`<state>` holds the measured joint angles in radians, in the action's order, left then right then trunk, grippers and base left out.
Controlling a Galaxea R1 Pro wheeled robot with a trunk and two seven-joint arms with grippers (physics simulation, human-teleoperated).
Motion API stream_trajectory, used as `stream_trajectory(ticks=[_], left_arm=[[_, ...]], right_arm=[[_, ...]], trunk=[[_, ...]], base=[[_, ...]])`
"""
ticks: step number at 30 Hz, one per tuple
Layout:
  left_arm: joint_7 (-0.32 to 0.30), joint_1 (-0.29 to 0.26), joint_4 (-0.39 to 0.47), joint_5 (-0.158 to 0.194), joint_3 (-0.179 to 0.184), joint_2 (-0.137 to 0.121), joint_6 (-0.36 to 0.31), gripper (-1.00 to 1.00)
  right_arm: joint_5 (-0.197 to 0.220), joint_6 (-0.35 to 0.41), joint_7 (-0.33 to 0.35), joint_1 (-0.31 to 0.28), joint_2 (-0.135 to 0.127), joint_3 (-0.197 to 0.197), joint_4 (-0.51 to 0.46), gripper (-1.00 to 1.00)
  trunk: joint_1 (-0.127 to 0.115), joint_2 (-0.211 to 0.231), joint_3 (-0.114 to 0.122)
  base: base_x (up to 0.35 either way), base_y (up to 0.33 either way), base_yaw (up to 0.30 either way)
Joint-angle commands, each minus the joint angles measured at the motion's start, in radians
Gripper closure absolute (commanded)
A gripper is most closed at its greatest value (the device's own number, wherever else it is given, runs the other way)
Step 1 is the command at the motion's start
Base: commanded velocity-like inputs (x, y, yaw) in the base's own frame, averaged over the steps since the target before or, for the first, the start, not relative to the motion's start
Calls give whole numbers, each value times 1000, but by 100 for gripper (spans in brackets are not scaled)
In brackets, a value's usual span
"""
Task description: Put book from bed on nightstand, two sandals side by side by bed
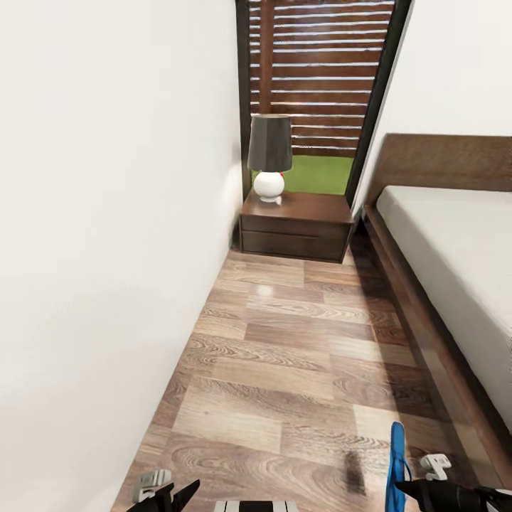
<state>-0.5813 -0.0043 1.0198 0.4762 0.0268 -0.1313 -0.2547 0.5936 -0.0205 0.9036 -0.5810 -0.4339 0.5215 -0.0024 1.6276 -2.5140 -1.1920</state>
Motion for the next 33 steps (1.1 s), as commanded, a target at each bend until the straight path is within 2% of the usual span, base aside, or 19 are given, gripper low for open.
stream_trajectory(ticks=[1, 5, 9, 33], left_arm=[[0, 0, 1, 8, 7, -1, -8, -100], [0, 0, 0, -12, 37, -1, -8, -100], [0, 0, 0, -18, 45, -1, -8, -100], [0, 0, 0, -19, 48, 0, -8, -100]], right_arm=[[8, -1, 5, 0, 0, 8, 5, 100], [8, -1, 4, 0, 0, 8, 12, 100], [8, -1, 4, 0, 0, 8, 13, 100], [8, -1, 3, 0, 0, 8, 15, 100]], trunk=[[-1, 0, 3], [-2, 1, 19], [-4, 2, 34], [-15, 7, 127]], base=[[0, 0, 0], [0, 0, 0], [0, 0, 0], [0, 0, 0]])
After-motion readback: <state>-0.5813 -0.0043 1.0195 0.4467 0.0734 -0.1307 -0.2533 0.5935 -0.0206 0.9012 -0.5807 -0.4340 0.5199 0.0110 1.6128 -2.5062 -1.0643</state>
